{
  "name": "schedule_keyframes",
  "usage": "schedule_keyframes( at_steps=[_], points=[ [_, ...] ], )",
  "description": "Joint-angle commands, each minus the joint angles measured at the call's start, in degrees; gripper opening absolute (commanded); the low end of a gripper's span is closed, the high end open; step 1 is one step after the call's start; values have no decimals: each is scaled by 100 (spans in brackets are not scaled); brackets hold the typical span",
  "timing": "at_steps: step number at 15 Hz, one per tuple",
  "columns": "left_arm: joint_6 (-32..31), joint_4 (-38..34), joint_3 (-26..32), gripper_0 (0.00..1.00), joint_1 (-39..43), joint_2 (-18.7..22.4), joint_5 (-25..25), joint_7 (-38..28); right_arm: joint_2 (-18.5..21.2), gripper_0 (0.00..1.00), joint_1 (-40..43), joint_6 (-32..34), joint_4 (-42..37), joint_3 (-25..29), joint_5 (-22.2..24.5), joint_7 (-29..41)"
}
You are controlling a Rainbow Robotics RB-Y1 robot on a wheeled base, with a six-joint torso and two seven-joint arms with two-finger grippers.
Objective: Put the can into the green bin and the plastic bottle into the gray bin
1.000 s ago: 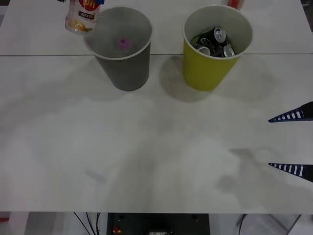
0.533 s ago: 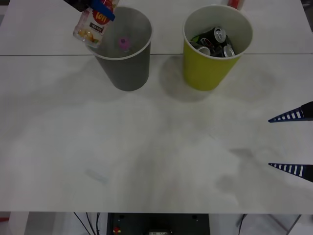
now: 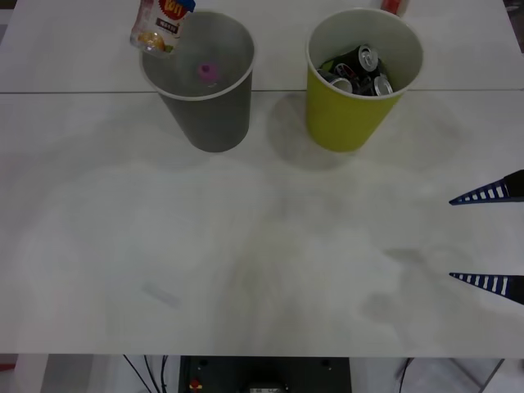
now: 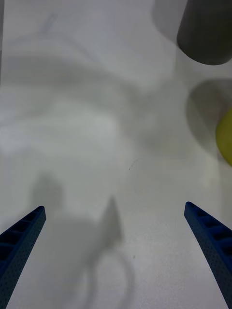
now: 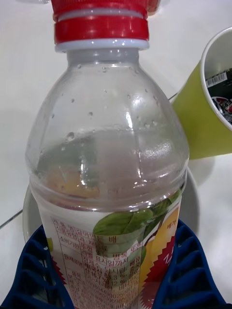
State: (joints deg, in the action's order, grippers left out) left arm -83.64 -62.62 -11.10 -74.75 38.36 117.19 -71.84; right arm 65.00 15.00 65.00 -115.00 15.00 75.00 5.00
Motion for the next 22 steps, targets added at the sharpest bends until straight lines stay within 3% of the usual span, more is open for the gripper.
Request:
schedule_keyframes(
  at_steps=[1,2,3,4,9,12,16,19,22],
  points=[
    [172,-4,3,0,4,-74,85,12,0,100,0,0,0,0,0,0],
    [172,-4,-6,9,4,-92,129,47,0,100,0,0,0,0,0,0],
    [172,5,3,39,13,-92,138,47,0,100,0,0,0,0,0,0],
    [172,-4,-6,100,4,-92,138,83,0,100,0,0,0,0,0,0],
    [-47,-4,3,100,13,-109,24,109,0,100,0,0,0,0,0,0],
    [-188,-189,3,100,285,427,-785,478,0,100,0,0,0,0,0,0],
    [-214,-1780,653,100,1603,963,-1277,522,0,100,0,0,0,0,0,0],
    [-434,-3045,1805,100,2975,972,-1462,865,0,100,0,0,0,0,0,0],
    [-425,-4241,2560,100,4205,963,-1602,1032,0,100,0,0,0,0,0,0]
  ],
)
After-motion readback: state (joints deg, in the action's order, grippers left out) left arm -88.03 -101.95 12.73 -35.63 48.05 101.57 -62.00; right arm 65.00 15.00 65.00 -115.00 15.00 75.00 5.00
